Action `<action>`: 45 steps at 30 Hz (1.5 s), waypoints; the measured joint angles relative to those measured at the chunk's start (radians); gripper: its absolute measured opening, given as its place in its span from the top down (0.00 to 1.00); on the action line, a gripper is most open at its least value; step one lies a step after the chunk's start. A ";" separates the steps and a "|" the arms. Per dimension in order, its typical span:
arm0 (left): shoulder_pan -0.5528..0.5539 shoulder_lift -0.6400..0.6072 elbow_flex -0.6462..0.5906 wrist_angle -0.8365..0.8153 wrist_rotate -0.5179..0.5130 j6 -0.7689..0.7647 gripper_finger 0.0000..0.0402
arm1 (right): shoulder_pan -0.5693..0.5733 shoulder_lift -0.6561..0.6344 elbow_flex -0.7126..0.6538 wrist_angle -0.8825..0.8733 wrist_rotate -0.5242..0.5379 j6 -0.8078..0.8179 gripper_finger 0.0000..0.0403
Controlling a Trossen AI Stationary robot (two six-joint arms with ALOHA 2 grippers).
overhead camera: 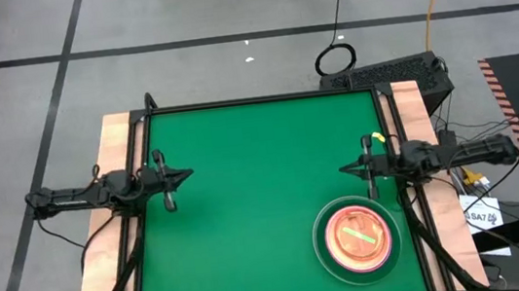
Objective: Stack plastic plates
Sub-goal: Return to Home Position
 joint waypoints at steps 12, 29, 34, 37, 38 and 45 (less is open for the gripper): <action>0.000 0.004 0.000 -0.005 0.007 -0.016 0.99 | 0.000 -0.081 -0.001 -0.008 0.002 -0.081 1.00; 0.002 0.004 0.000 -0.020 0.090 0.010 0.99 | 0.000 -0.079 -0.001 -0.012 0.002 -0.084 1.00; 0.002 0.004 0.000 -0.024 0.116 0.005 0.99 | 0.000 -0.079 -0.001 -0.012 0.004 -0.082 1.00; 0.002 0.004 0.000 -0.025 0.116 0.001 0.99 | 0.000 -0.079 -0.001 -0.012 0.004 -0.083 1.00; 0.002 0.004 0.000 -0.025 0.116 0.001 0.99 | 0.000 -0.079 -0.001 -0.012 0.004 -0.083 1.00; 0.002 0.004 -0.001 -0.025 0.116 0.005 0.99 | 0.000 -0.079 -0.001 -0.012 0.004 -0.082 1.00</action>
